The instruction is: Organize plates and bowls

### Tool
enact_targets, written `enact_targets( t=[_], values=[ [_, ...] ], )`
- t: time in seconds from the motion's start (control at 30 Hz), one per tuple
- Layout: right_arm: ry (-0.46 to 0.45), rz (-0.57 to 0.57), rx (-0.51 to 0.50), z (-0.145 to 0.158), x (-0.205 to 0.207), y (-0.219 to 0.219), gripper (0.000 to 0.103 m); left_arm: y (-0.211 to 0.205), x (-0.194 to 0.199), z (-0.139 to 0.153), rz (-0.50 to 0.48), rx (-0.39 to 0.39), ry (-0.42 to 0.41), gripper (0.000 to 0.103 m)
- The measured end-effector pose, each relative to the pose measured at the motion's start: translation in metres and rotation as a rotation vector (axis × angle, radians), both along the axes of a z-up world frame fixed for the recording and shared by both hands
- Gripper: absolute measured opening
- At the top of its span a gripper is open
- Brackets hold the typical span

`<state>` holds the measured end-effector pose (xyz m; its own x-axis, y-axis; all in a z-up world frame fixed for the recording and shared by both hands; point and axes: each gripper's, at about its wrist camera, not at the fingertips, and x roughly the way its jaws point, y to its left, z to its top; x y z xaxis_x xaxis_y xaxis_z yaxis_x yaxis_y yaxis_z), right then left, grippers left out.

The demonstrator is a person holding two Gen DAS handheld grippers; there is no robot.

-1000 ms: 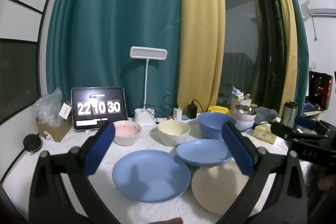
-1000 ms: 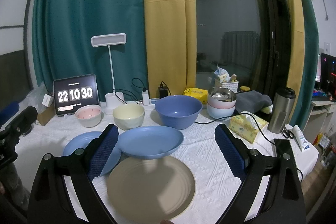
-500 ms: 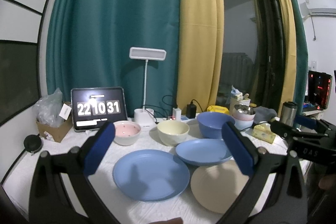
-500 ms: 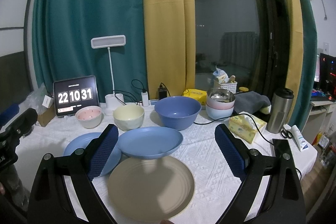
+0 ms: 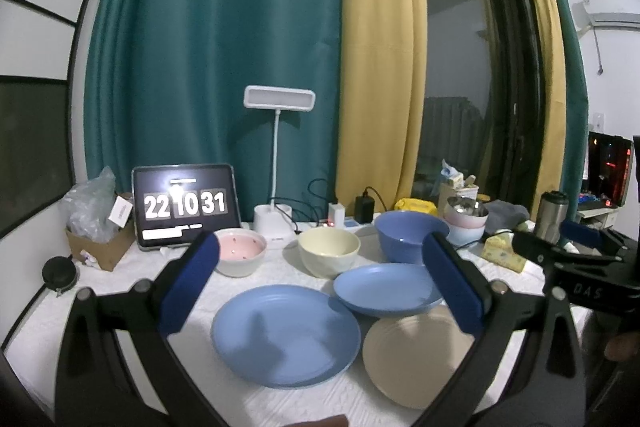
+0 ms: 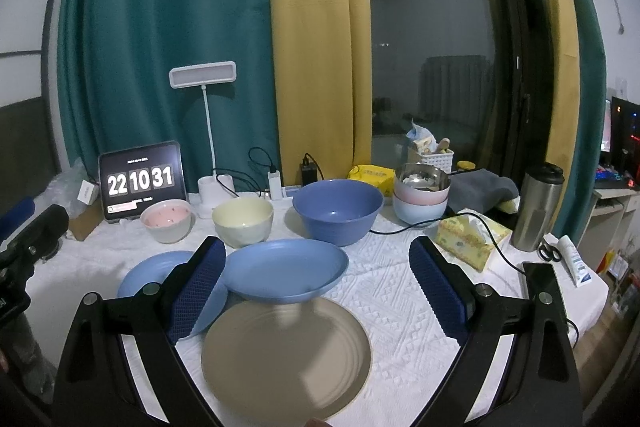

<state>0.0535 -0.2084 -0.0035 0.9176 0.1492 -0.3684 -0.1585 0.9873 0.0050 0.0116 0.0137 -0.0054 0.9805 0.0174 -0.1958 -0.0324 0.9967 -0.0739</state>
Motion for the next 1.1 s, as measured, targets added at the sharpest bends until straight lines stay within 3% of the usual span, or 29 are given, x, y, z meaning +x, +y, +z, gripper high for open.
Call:
enact_targets(
  t=[0.57, 1.1],
  values=[
    [0.083, -0.008, 0.008, -0.016, 0.066, -0.008, 0.095, -0.011, 0.079, -0.011, -0.013, 0.012, 0.098, 0.102],
    [0.224, -0.018, 0.030, -0.065, 0.148, -0.022, 0.095, -0.024, 0.172, -0.059, -0.063, 0.015, 0.289, 0.101]
  ],
)
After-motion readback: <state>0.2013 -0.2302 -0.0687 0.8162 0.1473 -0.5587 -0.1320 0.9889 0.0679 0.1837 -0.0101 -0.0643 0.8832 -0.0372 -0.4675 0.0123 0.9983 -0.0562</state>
